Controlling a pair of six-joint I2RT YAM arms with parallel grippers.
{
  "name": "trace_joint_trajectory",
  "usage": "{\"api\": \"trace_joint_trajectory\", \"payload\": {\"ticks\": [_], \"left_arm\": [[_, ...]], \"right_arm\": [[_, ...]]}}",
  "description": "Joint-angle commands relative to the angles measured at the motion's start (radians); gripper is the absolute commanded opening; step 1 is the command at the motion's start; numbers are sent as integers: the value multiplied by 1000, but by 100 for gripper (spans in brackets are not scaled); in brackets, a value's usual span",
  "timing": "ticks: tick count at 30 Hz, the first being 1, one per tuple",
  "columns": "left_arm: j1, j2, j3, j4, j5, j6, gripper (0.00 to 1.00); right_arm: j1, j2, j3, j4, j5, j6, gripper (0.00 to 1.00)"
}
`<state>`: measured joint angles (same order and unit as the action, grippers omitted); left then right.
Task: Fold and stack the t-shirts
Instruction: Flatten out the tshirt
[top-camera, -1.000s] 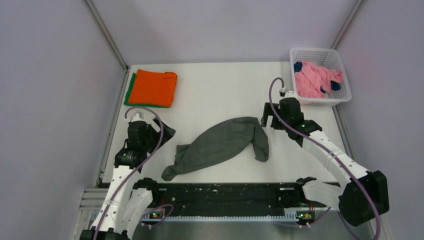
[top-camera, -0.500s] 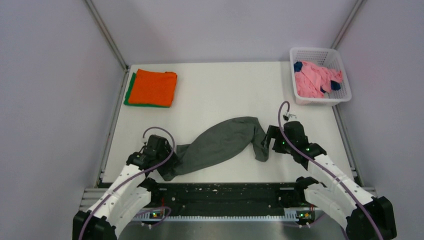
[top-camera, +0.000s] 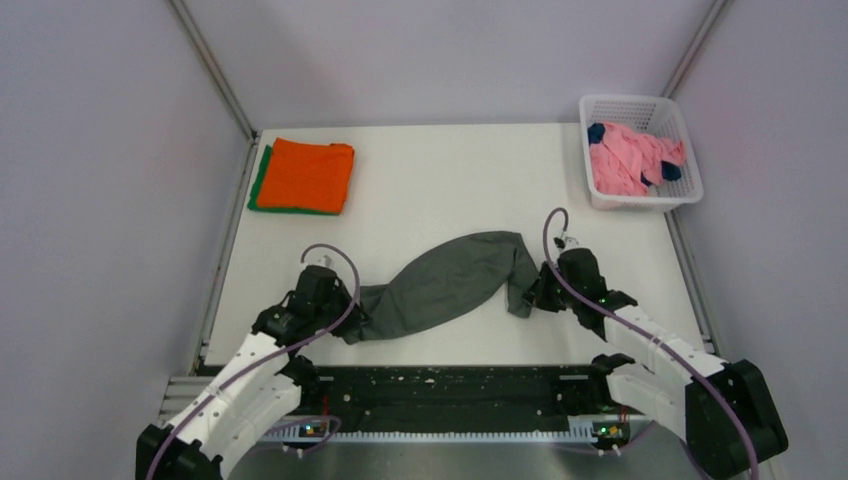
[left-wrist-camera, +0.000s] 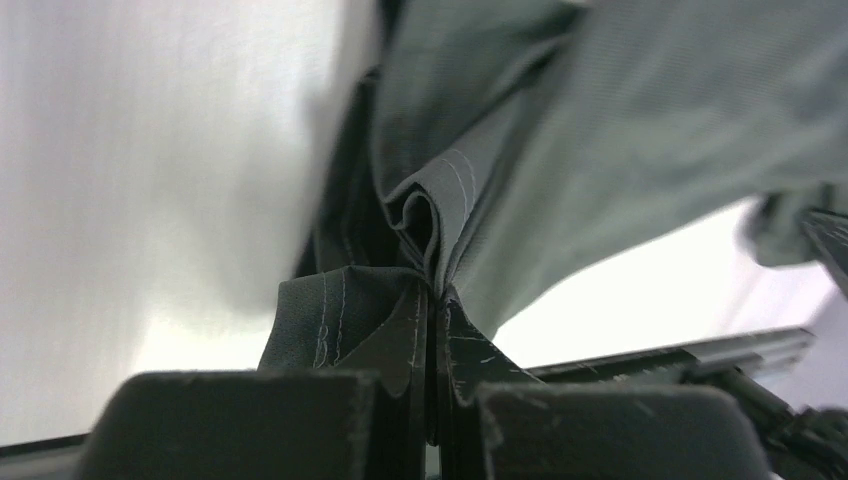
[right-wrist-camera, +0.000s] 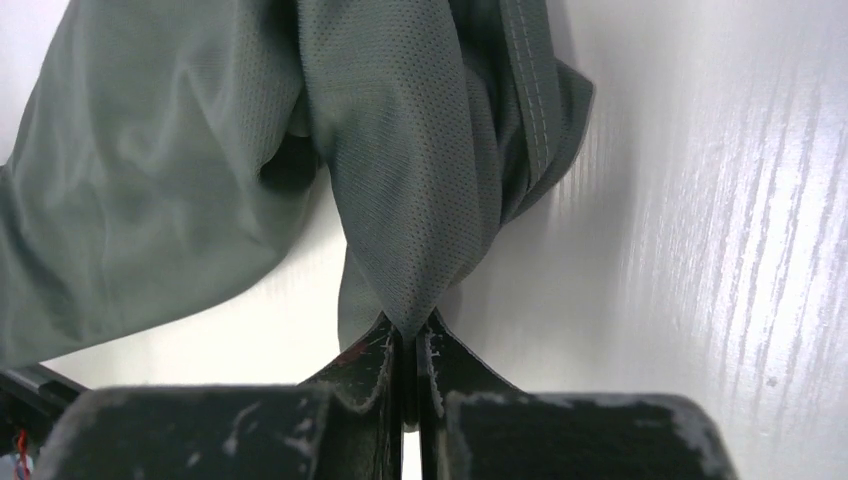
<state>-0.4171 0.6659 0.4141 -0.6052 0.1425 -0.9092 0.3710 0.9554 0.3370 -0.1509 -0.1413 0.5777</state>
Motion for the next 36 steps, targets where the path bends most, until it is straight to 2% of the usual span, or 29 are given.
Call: {"api": "trace_joint_trajectory", "payload": {"ticks": [1, 5, 8, 10, 13, 18, 24, 30, 32, 34, 35, 36], "left_arm": [[-4, -111, 189, 76, 46, 66, 0], [-5, -162, 383, 40, -35, 94, 0], [-5, -199, 522, -10, -189, 103, 0], [-5, -231, 569, -12, -274, 112, 0], [-4, -273, 656, -14, -323, 139, 0], [-5, -307, 753, -45, -379, 165, 0], [-4, -271, 698, -23, -413, 168, 0], [-3, -26, 603, -68, -489, 137, 0], [-2, 90, 545, -39, -460, 137, 0], [9, 227, 509, -3, -429, 145, 11], [26, 295, 501, 21, -421, 158, 29], [49, 372, 510, 30, -414, 171, 51]], "right_arm": [[-1, -155, 147, -96, 76, -63, 0], [0, -313, 342, -267, 231, -118, 0], [-1, -383, 495, -358, 339, -141, 0], [0, -417, 581, -384, 358, -163, 0], [-1, -452, 704, -411, 343, -193, 0], [0, -482, 852, -434, 212, -226, 0], [0, -474, 819, -436, 190, -224, 0], [0, -356, 693, -492, 351, -184, 0], [-1, -276, 622, -498, 407, -177, 7], [-4, -136, 579, -496, 477, -183, 12], [-11, -59, 574, -490, 509, -186, 15], [-29, 28, 580, -488, 541, -183, 23]]}}
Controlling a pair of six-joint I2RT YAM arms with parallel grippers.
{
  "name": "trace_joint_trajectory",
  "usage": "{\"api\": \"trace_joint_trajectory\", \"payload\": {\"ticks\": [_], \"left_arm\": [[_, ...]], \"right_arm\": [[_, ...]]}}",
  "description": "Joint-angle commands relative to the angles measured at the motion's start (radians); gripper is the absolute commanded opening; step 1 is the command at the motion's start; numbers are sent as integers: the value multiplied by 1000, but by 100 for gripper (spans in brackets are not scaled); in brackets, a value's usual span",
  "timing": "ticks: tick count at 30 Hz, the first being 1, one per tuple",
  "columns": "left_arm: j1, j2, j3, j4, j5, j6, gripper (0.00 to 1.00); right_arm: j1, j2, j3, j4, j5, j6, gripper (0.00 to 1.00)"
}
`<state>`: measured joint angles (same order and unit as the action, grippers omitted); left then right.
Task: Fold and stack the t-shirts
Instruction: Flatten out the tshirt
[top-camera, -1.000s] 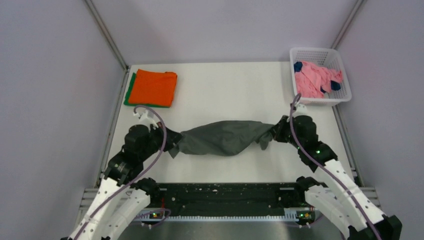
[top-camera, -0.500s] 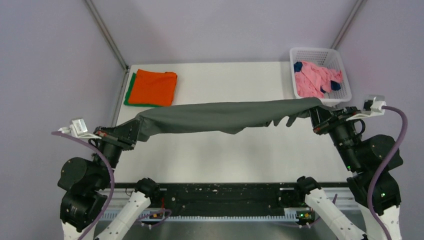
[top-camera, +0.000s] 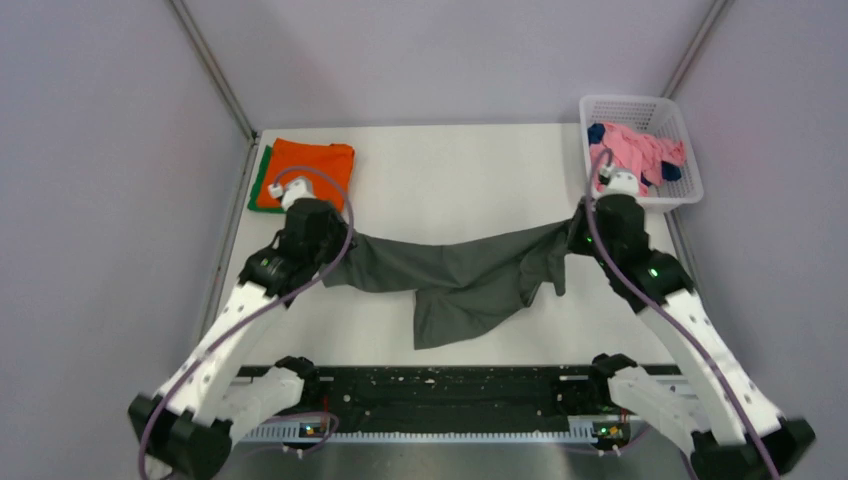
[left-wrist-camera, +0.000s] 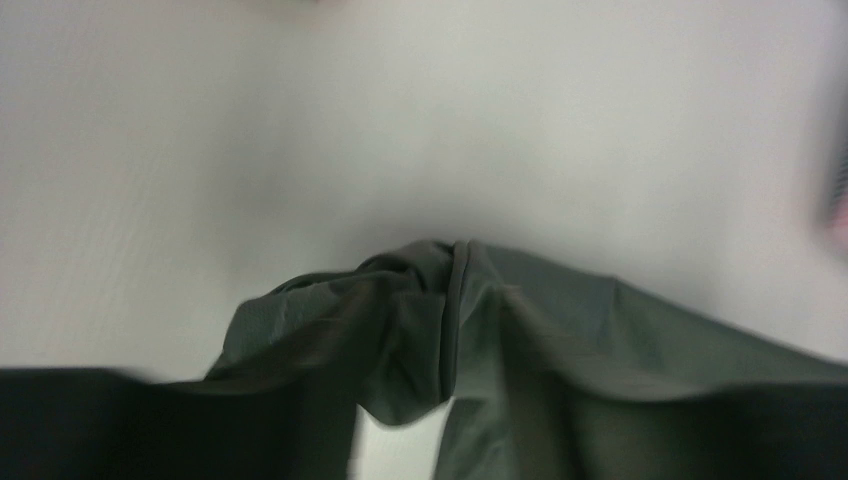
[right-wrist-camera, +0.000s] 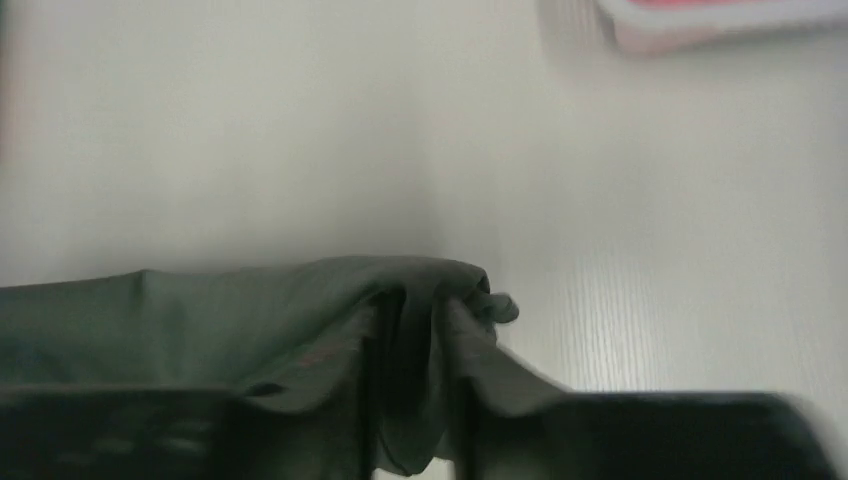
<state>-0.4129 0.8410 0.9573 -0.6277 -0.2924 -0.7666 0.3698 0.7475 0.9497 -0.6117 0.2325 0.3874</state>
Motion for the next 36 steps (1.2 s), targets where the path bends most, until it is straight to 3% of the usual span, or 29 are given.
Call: {"api": "trace_joint_trajectory", "payload": {"ticks": [1, 2, 3, 5, 7, 12, 18, 23, 31, 36], "left_arm": [[75, 270, -4, 26, 24, 22, 73], [101, 334, 29, -6, 31, 19, 87], [120, 383, 61, -34, 35, 20, 94], [130, 420, 84, -54, 23, 17, 99], [131, 392, 50, -29, 35, 15, 99], [131, 220, -90, -21, 132, -12, 99], [130, 34, -349, -69, 175, -75, 99], [129, -60, -495, -28, 221, -74, 99], [131, 28, -561, 164, 171, -134, 94], [131, 162, -526, 231, 134, -128, 82]], "right_arm": [[-47, 310, -17, -26, 202, 16, 44], [-59, 382, 9, -29, 242, 28, 67], [-65, 432, 25, -38, 285, 51, 77], [-66, 481, 35, -54, 331, 90, 89], [-66, 465, 5, -20, 314, 89, 95], [-67, 310, -117, 34, 215, 83, 95], [-66, 65, -338, 136, -80, 130, 94], [-66, -27, -433, 174, -159, 166, 93], [-66, -10, -503, 164, -217, 180, 91], [-66, 15, -532, 224, -291, 171, 87]]}}
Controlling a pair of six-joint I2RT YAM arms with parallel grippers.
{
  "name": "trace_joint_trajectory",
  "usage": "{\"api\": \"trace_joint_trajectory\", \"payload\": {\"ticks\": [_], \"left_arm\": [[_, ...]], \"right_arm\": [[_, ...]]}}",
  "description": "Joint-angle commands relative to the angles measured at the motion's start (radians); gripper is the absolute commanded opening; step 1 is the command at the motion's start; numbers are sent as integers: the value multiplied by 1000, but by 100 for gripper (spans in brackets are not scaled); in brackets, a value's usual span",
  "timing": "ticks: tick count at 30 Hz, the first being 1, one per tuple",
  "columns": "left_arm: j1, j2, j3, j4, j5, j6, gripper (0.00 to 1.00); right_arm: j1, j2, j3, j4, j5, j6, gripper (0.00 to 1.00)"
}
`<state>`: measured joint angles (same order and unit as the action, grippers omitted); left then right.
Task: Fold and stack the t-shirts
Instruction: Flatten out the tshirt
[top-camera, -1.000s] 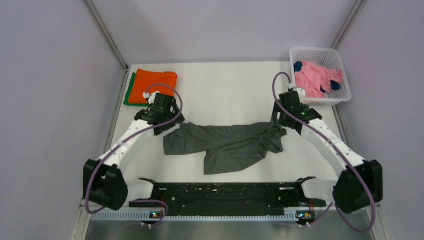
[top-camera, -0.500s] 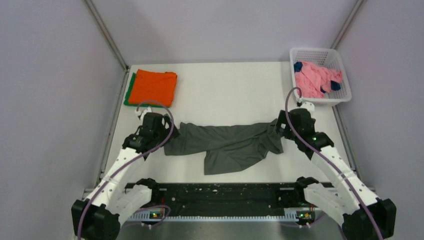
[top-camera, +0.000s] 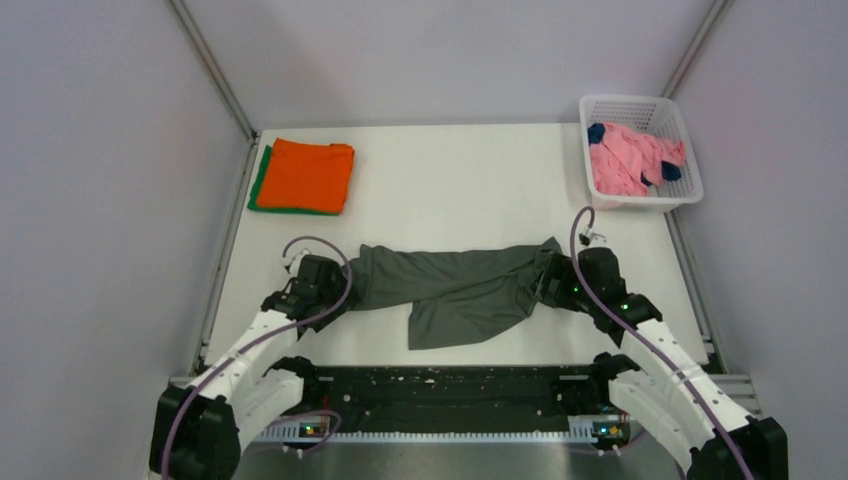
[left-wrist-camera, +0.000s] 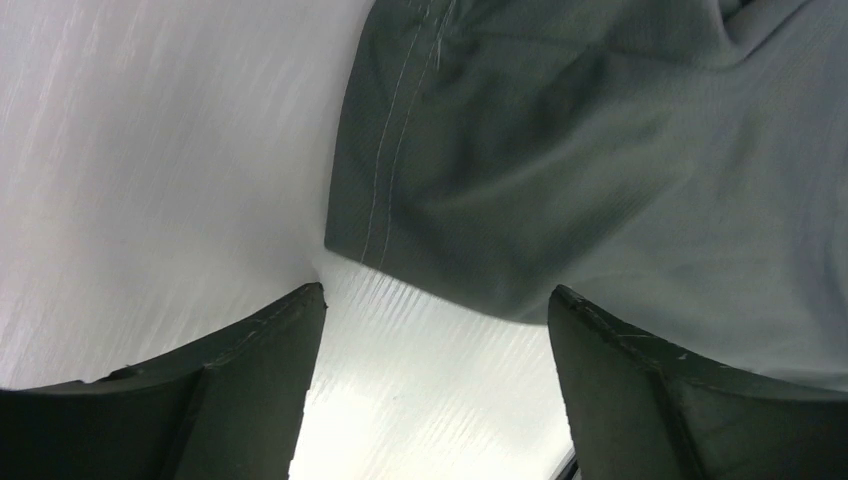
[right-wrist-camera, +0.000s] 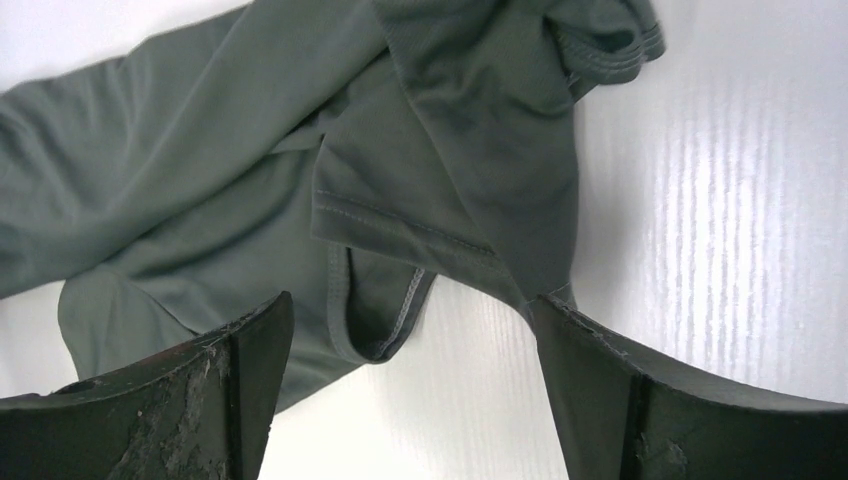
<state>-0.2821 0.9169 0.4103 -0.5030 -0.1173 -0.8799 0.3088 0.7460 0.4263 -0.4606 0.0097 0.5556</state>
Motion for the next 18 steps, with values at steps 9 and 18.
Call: {"api": "trace_joint_trajectory", "payload": {"ticks": [9, 18], "left_arm": [[2, 298, 81, 241, -13, 12, 49], [3, 292, 153, 144, 71, 45, 0]], "right_arm": [[-6, 57, -35, 56, 136, 39, 87], [-5, 134, -77, 170, 190, 64, 80]]}}
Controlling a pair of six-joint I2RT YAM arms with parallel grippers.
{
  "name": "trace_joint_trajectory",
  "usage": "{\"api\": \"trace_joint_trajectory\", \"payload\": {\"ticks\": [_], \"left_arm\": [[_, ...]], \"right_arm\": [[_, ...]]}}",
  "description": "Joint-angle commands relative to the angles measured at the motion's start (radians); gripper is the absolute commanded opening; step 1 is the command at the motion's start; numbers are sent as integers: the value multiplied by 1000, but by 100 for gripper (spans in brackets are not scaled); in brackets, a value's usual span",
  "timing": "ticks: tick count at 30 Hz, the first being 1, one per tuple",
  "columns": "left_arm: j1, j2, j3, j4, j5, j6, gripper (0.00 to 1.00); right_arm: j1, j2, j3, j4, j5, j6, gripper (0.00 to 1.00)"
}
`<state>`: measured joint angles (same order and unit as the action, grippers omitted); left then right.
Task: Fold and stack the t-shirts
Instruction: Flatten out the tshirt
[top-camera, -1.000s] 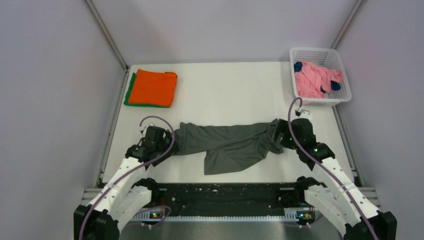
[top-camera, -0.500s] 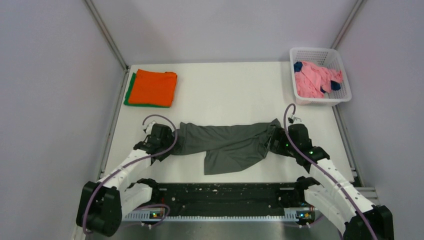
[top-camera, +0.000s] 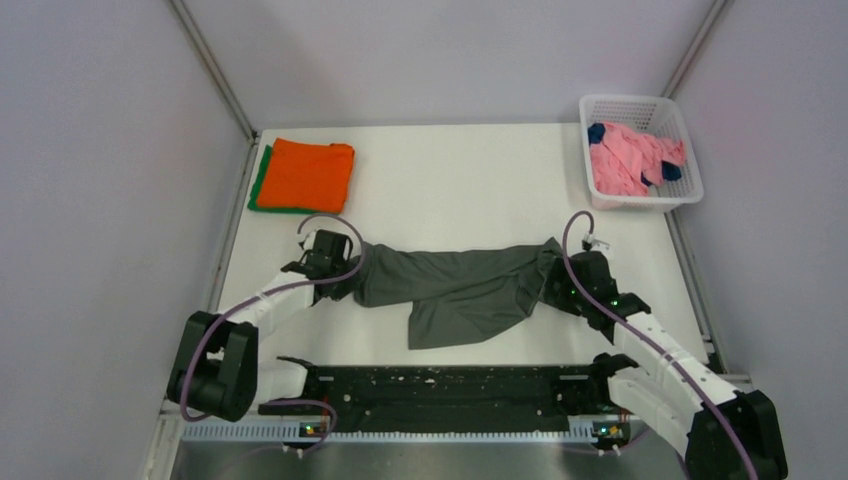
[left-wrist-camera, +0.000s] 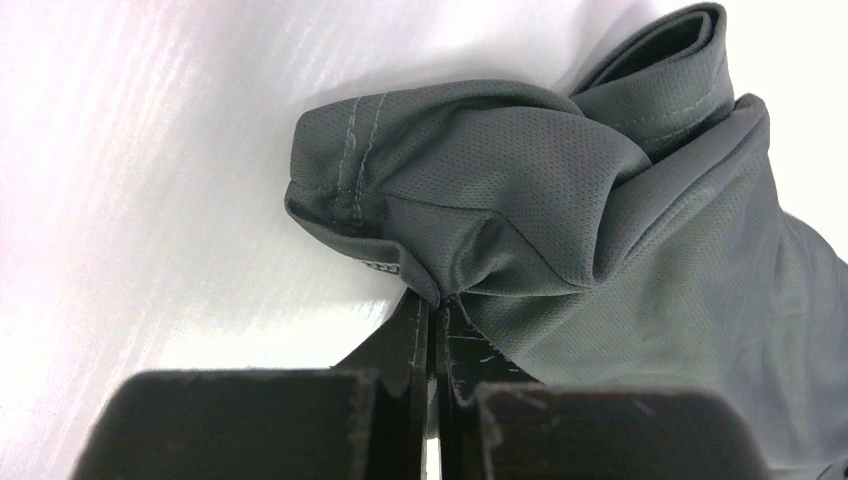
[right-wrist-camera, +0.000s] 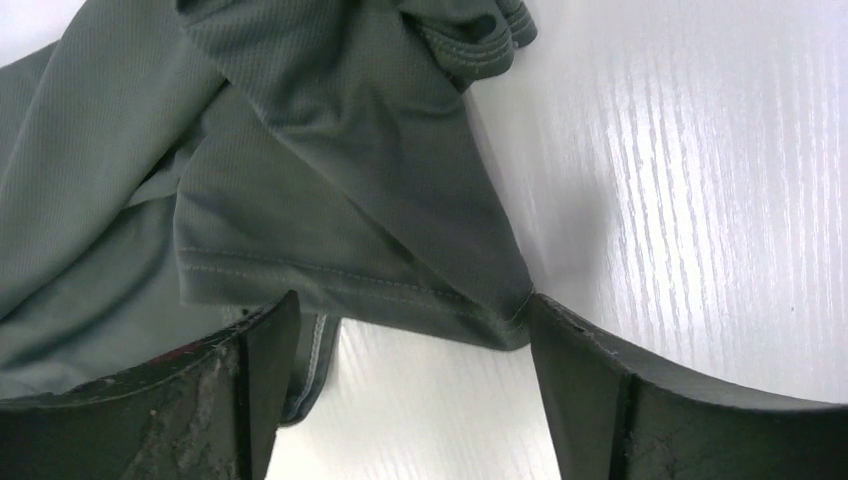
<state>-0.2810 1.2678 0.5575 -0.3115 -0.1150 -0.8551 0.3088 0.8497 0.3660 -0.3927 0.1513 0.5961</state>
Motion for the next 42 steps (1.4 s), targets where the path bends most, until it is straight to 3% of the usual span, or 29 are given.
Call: {"api": "trace_joint_trajectory", "payload": {"ticks": [1, 8, 13, 15, 19, 27, 35, 42], "left_arm": [[2, -96, -5, -53, 90, 17, 0], [2, -412, -56, -76, 309, 23, 0], [2, -596, -35, -59, 468, 2, 0], [2, -651, -25, -27, 497, -23, 0], [2, -707, 27, 26, 526, -78, 0], [2, -689, 330, 0, 518, -84, 0], [2, -714, 652, -159, 342, -25, 0], [3, -816, 771, -248, 143, 6, 0]], "right_arm": [[-6, 43, -22, 123, 50, 23, 77], [-5, 137, -17, 191, 64, 19, 51], [-5, 141, 4, 170, 110, 13, 9], [-5, 105, 24, 148, 125, 11, 0], [-5, -45, 95, 88, 114, -3, 0], [-5, -267, 426, -40, 123, -40, 0], [-5, -316, 798, -80, 137, -106, 0], [-5, -339, 1019, -97, -5, -143, 0]]}}
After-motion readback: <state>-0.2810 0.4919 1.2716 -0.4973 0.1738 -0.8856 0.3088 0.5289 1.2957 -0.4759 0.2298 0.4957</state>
